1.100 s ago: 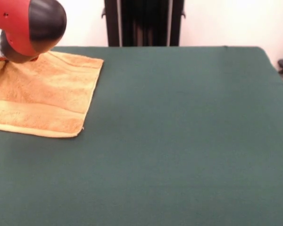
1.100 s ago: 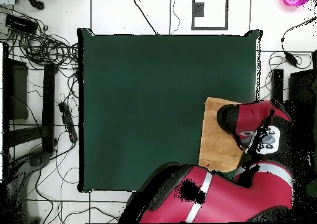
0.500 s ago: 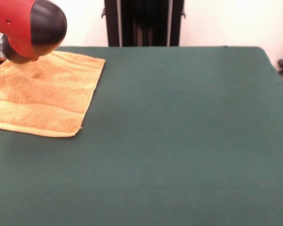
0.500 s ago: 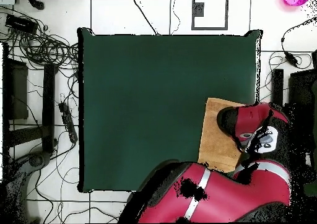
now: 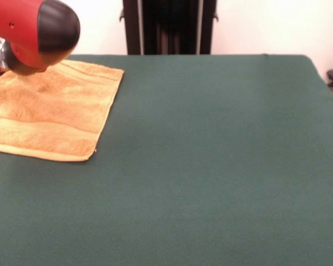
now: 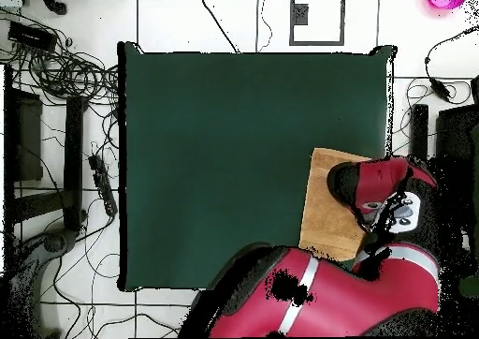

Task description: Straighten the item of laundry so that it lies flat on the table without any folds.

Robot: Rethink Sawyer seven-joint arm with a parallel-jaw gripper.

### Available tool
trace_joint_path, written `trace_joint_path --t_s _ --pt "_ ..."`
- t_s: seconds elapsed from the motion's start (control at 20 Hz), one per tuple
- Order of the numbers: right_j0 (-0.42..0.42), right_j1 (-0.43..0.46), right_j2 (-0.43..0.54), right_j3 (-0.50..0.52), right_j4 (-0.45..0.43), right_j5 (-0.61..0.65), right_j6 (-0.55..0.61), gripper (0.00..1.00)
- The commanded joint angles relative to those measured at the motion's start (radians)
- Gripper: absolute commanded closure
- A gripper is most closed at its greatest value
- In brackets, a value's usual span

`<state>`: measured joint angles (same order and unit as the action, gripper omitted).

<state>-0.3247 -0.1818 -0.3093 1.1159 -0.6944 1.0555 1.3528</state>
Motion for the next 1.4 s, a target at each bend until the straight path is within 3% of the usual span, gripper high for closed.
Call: trace_joint_path --t_s 0.05,0.2,0.45,0.75,1.0,1.4 --pt "-0.027 -0.212 0.144 0.196 0.120 -0.256 0.136 0.00" --pt "-0.023 -0.270 0.136 0.230 0.122 -0.245 0.078 0.00" --pt "0.003 -0.285 0.108 0.209 0.120 -0.205 0.074 0.00" --pt "-0.105 -0.315 0.244 0.293 0.233 -0.376 0.085 0.00" --pt "-0.213 -0.356 0.378 0.381 0.327 -0.472 0.015 0.00" --pt "-0.330 -0.381 0.523 0.477 0.367 -0.598 0.004 0.00"
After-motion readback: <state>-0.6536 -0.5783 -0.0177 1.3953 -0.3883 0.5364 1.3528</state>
